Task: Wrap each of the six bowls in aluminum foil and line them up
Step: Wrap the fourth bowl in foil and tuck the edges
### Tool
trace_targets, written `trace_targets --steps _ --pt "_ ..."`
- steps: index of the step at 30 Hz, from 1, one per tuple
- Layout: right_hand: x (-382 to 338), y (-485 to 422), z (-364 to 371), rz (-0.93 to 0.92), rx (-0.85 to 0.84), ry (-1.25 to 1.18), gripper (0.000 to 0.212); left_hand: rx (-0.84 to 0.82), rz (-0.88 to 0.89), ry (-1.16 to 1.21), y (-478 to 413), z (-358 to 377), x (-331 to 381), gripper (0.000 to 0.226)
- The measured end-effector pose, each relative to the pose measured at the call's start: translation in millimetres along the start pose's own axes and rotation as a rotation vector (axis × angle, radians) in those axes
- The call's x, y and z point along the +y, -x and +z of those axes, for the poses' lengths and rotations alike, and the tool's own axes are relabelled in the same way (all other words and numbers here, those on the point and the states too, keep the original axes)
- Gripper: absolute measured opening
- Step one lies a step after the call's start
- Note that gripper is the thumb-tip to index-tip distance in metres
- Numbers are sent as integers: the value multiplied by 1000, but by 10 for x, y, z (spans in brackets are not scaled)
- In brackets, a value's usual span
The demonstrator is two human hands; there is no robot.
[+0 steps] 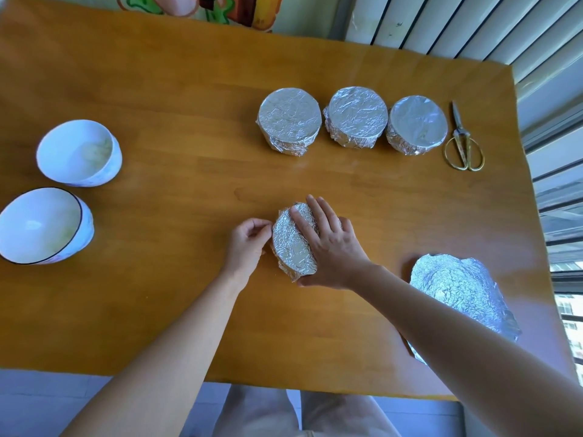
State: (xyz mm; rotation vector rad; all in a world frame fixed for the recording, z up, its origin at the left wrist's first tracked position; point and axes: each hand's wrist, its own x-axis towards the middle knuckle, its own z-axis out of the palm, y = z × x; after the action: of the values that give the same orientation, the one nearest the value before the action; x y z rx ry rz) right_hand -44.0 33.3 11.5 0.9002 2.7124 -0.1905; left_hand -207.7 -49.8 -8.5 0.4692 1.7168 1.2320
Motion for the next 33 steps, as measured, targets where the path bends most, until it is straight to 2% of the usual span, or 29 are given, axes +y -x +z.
trace_targets --steps 4,7,11,16,21,26,31,33 --pt "-4 1 -22 -2 -2 6 141 27 77 -81 -87 -53 57 7" --pt "-11 11 -21 6 12 -5 142 78 210 -204 -126 -81 26 16" --pt "-6 11 -24 -7 11 -5 141 -72 371 -346 -128 16 58 28" --pt "-12 8 -8 12 11 -22 146 -82 391 -368 -159 72 32 25" --pt "-10 10 -23 3 -11 -40 146 -67 303 -378 -168 25 64 32" --pt "15 18 -58 -20 -38 -60 153 -62 295 -416 -166 70 168 32" --pt "32 35 -136 -30 -67 -61 156 -65 334 -442 -138 29 172 34" --pt "44 39 -155 -31 -65 -74 156 -63 351 -478 -122 -13 174 42"
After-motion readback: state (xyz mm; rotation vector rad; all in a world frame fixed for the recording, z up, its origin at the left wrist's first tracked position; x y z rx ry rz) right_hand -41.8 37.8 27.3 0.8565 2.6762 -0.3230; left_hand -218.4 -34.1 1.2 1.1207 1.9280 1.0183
